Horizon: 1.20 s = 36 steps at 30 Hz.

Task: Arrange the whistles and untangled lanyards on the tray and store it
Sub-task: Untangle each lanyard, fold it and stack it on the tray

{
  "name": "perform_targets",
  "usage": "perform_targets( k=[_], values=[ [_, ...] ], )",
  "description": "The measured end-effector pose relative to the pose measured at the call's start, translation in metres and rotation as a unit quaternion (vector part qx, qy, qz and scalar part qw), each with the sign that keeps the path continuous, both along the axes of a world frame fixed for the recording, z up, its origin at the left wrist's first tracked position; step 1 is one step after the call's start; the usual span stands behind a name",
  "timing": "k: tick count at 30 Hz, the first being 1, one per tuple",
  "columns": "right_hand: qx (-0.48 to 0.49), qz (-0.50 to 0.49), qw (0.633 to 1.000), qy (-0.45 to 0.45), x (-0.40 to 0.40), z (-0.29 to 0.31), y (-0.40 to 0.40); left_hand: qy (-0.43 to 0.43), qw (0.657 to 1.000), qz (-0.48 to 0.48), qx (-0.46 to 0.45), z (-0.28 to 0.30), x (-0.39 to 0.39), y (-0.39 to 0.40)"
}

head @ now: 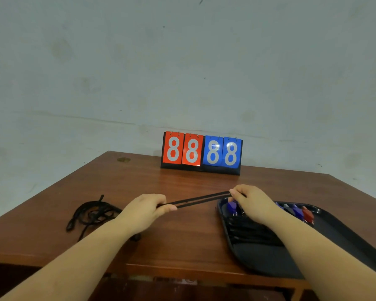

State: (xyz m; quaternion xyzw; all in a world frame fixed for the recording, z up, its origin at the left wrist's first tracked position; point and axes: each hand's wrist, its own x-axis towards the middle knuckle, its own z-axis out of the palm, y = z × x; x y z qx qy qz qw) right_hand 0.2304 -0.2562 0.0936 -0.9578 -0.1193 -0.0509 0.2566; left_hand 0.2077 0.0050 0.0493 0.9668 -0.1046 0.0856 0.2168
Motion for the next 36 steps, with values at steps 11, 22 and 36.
perform_targets(
  k=[11,22,36],
  values=[
    [0.041,-0.037,0.998,0.021,0.017,-0.006,-0.025,0.003,0.997,-0.001,-0.080,-0.008,0.006,0.003],
    [0.064,0.137,0.988,0.040,-0.014,-0.024,0.067,-0.039,0.977,-0.080,-0.194,0.004,-0.006,-0.029],
    [0.132,0.056,0.989,0.030,-0.006,-0.016,0.045,-0.009,0.979,0.008,-0.205,-0.018,-0.004,0.014]
  ],
)
